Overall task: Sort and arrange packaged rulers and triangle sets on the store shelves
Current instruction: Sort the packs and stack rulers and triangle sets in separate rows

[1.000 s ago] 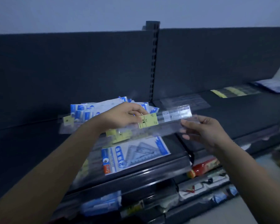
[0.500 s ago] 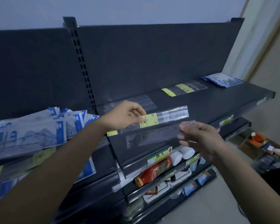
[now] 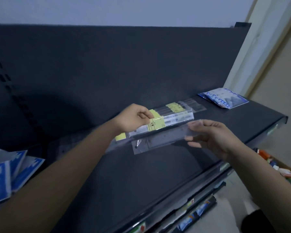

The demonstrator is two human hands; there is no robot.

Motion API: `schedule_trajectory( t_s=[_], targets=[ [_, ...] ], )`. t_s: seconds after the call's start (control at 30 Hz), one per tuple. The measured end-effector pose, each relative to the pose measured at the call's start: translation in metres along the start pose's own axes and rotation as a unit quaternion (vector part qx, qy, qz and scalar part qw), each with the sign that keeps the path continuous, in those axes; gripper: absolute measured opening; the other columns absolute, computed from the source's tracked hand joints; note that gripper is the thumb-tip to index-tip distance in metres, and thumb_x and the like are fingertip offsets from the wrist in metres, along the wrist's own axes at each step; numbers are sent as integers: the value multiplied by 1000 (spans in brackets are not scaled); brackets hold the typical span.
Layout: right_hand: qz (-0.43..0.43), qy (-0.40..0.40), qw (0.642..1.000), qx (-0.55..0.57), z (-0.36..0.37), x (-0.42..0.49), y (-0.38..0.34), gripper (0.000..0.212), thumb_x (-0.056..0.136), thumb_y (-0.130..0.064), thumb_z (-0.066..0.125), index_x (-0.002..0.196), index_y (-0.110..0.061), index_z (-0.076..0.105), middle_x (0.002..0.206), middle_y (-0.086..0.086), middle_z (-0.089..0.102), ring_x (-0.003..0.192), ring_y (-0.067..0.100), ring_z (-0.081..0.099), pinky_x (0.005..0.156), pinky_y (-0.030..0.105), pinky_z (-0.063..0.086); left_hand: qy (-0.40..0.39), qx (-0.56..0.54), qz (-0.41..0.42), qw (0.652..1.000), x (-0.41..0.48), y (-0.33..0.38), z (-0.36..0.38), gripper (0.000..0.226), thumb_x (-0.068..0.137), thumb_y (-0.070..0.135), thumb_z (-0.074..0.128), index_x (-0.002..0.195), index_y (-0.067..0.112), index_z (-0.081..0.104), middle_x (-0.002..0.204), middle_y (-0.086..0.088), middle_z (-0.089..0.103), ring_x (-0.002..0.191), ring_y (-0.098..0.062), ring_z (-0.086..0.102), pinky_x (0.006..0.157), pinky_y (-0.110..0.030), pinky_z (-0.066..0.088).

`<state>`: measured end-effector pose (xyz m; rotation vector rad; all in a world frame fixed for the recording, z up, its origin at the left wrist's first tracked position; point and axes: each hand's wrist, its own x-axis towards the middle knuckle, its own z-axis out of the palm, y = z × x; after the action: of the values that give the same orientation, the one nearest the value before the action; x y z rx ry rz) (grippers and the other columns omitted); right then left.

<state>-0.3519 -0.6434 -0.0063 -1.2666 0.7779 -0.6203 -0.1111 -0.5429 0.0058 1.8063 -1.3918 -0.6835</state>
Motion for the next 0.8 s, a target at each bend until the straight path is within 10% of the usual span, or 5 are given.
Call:
schedule_trajectory(
  t_s=[0.2,0.53,0.8],
  targets=[
    [-7,-29,996,-88,-57,60,-7,14,82,1,64,82,-11,71,72,8,68,65,29,70,56,34,57,26,-13,-33,999,74,8,54,16,88,0,62,102,-1,68,79,-10,60,66,-9,51,52,-8,39],
    [-125,-232,897,-356,-146,162,-14,13,79,2,70,78,-10,67,76,5,63,71,12,56,71,21,45,126,108,-86,982,143,15,121,11,87,9,65,89,20,69,83,12,64,76,0,59,71,-6,45],
    [-124,-299,883,-341,-160,194,-11,17,83,-1,66,97,-10,66,69,-4,58,55,-2,49,57,10,39,195,287,-78,935,132,27,142,13,90,23,63,98,17,70,98,1,67,94,-20,57,89,-36,44]
  ],
)
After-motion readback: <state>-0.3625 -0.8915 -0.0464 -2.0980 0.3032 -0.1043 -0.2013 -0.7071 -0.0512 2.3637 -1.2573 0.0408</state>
